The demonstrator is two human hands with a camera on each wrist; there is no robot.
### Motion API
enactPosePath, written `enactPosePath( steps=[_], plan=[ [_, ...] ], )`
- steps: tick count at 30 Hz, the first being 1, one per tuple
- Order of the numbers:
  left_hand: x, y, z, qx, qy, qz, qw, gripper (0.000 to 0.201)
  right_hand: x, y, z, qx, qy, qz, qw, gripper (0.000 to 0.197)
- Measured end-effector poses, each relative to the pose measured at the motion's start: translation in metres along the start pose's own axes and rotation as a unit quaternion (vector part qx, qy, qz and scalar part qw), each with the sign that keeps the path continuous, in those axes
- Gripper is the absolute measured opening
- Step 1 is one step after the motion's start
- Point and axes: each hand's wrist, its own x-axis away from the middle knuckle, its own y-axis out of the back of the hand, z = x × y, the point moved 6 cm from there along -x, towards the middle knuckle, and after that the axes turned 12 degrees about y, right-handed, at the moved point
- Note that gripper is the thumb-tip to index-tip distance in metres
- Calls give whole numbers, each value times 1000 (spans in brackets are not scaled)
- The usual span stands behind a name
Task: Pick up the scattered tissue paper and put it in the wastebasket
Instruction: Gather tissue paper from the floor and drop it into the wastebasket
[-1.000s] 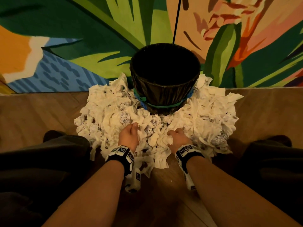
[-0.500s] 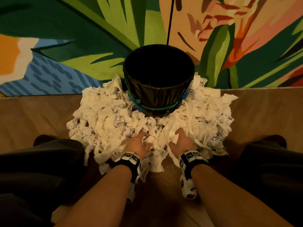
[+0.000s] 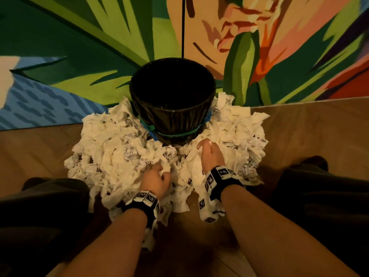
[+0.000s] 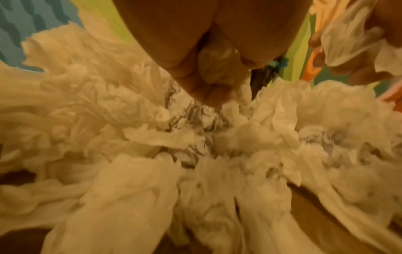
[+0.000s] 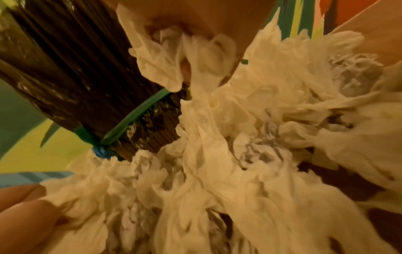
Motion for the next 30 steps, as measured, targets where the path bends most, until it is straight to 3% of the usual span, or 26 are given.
enactPosePath(
  steps=[3,5,8,12,15,19,23,27,30],
  plan=[
    [-1,20,-8,69,-21,-1,997,14,-8,8,19,-8,61,-45,997,30],
    [0,36,-16,153,-49,-5,987,17,-15,20,26,-36,75,-89,993,33],
    [2,69,-37,247,-88,-60,963,26,-27,42,40,-73,74,-143,984,45],
    [5,109,-70,356,-136,-81,921,11,-48,70,68,-152,101,-196,963,42],
    [-1,134,-92,379,-155,-117,905,34,-54,87,96,-187,152,-236,941,39],
    [-19,157,-119,408,-137,-138,892,41,-55,88,136,-211,195,-226,931,37],
    [-34,174,-149,336,-164,-193,907,34,-59,70,160,-230,204,-191,932,37],
    [-45,167,-174,332,-187,-108,918,19,-71,62,164,-196,195,-194,941,42],
    [-55,161,-175,289,-148,-54,944,43,-77,56,170,-151,207,-169,952,46]
  ],
)
